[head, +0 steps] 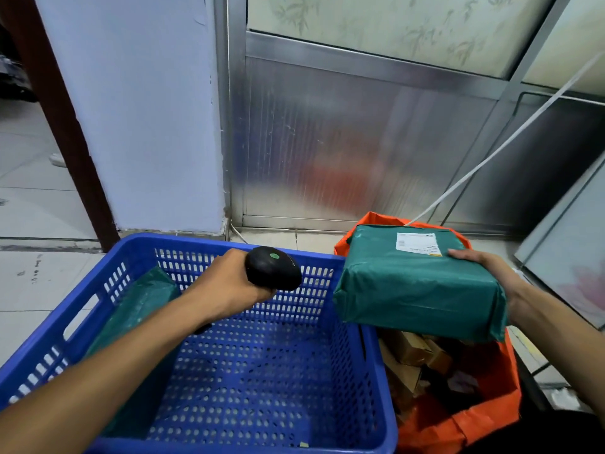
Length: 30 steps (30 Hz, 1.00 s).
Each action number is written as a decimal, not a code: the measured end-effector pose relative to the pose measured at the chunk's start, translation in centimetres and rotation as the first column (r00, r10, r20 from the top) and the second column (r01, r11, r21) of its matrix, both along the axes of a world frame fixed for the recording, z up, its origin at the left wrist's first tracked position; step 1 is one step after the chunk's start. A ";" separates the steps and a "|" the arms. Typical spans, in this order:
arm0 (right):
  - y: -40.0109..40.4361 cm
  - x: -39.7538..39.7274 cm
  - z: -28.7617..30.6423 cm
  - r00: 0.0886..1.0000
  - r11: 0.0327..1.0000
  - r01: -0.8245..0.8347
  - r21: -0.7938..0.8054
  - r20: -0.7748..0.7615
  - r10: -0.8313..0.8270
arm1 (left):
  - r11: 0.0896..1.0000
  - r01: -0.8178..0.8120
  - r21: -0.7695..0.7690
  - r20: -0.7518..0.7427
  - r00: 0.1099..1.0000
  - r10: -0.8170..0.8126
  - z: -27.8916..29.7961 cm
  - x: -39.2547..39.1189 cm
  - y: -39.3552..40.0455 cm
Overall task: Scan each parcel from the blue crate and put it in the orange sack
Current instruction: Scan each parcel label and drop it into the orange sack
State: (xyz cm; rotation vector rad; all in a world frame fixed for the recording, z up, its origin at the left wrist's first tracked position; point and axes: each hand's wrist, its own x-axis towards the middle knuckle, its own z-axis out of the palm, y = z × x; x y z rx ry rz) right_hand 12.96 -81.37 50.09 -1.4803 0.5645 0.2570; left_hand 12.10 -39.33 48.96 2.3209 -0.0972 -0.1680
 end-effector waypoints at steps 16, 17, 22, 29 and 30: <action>-3.5 3.9 -6.4 0.744 0.743 0.668 -0.045 0.045 -0.666 | 1.000 0.022 0.020 0.020 1.000 -0.023 0.0 -0.6 -0.2; -1.6 3.1 -5.5 0.722 0.717 0.691 -0.093 0.054 -0.690 | 1.000 0.022 0.018 0.022 0.999 -0.023 -0.1 -0.7 -0.2; -1.2 3.5 -7.0 0.712 0.619 0.674 -0.403 0.131 -0.690 | 1.000 0.021 0.014 0.043 0.999 -0.022 -0.3 -0.8 0.1; -8.7 6.4 -13.8 0.853 0.754 0.457 -0.472 -0.008 -0.522 | 0.999 -0.028 0.036 0.058 0.998 0.026 -0.9 -0.5 0.9; -8.5 6.0 -13.8 0.872 0.778 0.408 -0.478 -0.050 -0.488 | 0.999 -0.036 0.038 0.061 0.998 0.033 -0.9 -0.4 1.0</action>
